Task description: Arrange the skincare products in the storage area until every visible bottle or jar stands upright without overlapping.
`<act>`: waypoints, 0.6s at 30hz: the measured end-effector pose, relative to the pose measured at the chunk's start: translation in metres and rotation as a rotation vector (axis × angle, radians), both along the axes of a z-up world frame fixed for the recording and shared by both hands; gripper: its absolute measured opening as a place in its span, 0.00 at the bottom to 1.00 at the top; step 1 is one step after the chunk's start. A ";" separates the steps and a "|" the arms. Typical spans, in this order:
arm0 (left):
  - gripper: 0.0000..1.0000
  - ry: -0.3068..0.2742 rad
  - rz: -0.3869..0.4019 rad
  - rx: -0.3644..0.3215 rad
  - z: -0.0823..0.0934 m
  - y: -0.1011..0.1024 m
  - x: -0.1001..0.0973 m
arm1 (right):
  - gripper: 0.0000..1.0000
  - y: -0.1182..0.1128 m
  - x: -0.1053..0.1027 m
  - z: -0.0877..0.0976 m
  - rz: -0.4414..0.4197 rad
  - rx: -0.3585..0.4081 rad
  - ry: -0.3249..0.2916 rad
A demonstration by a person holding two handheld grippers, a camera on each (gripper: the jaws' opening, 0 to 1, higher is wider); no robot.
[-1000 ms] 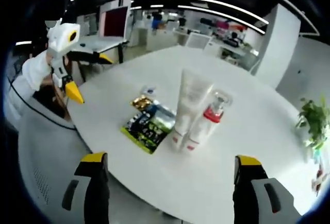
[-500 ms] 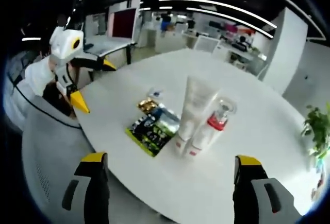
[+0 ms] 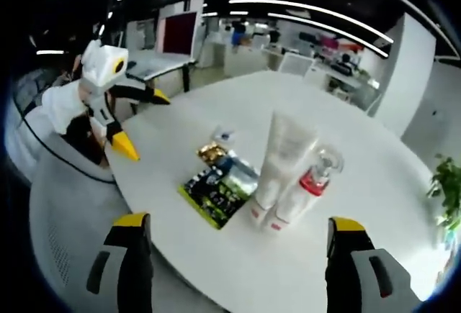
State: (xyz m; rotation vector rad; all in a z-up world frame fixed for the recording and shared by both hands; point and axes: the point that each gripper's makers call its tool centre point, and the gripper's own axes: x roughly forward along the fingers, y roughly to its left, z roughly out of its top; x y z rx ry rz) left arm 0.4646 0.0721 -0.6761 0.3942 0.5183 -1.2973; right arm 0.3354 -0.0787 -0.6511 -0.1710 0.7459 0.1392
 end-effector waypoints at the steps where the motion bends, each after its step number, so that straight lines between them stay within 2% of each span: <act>1: 0.99 -0.004 -0.001 0.000 0.000 -0.002 0.003 | 1.00 0.001 0.001 -0.002 0.001 0.010 0.002; 4: 0.99 -0.002 -0.012 0.007 -0.001 -0.007 0.010 | 1.00 0.004 0.001 -0.007 -0.001 0.016 0.008; 7: 0.99 0.032 -0.015 -0.006 -0.003 -0.014 0.017 | 1.00 0.005 0.000 -0.010 -0.003 0.025 0.012; 11: 0.96 0.033 -0.006 0.016 -0.013 -0.024 0.034 | 1.00 0.005 -0.002 -0.013 -0.005 0.027 0.018; 14: 0.94 0.068 -0.009 0.003 -0.018 -0.033 0.043 | 1.00 0.004 -0.004 -0.014 -0.013 0.033 0.015; 18: 0.90 0.050 0.001 0.025 -0.029 -0.043 0.059 | 1.00 0.006 -0.006 -0.015 -0.007 0.045 0.018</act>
